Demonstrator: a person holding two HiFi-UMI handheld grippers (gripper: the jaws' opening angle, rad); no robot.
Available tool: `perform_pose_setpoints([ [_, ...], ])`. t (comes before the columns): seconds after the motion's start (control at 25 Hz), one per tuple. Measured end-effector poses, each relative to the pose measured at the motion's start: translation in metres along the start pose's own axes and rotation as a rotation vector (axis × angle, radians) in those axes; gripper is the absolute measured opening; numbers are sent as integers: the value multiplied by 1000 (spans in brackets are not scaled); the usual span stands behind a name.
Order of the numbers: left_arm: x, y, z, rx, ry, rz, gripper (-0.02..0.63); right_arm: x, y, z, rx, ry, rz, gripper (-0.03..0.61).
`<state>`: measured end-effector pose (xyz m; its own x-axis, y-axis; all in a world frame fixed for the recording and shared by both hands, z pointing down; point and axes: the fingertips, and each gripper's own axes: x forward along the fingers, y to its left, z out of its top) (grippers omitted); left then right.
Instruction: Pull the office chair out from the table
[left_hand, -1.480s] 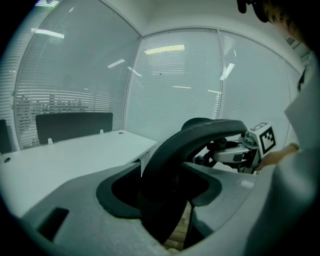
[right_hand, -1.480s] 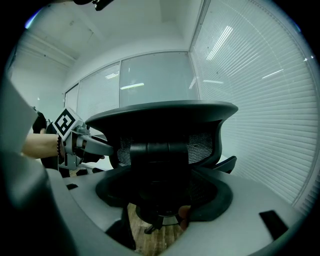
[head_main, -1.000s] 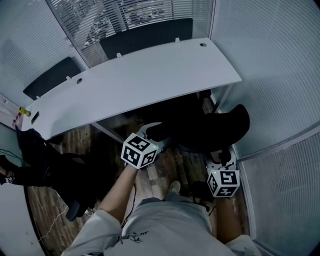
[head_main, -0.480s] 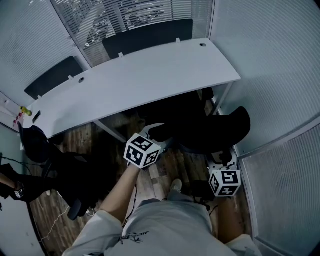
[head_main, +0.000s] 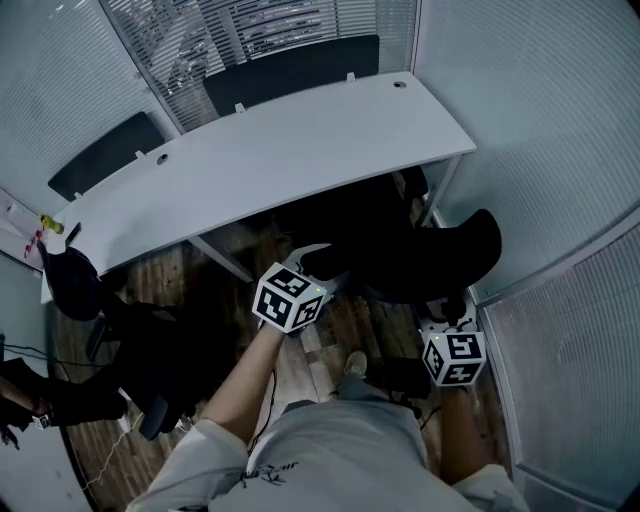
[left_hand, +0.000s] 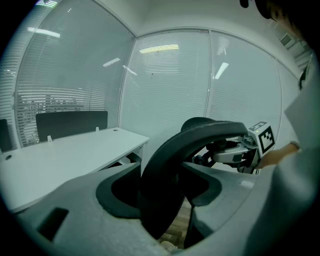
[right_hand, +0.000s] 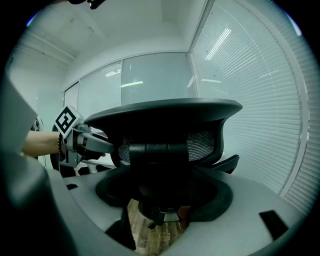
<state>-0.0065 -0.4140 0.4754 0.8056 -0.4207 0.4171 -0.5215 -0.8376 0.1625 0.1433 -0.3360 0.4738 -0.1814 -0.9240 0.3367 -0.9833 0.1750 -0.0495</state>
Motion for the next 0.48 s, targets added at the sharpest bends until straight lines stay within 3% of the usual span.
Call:
perform_pose_setpoints([
  [0.48,-27,-32,-13,11,-2,-27,239,-42,19,-10,7,-1,-20,276],
])
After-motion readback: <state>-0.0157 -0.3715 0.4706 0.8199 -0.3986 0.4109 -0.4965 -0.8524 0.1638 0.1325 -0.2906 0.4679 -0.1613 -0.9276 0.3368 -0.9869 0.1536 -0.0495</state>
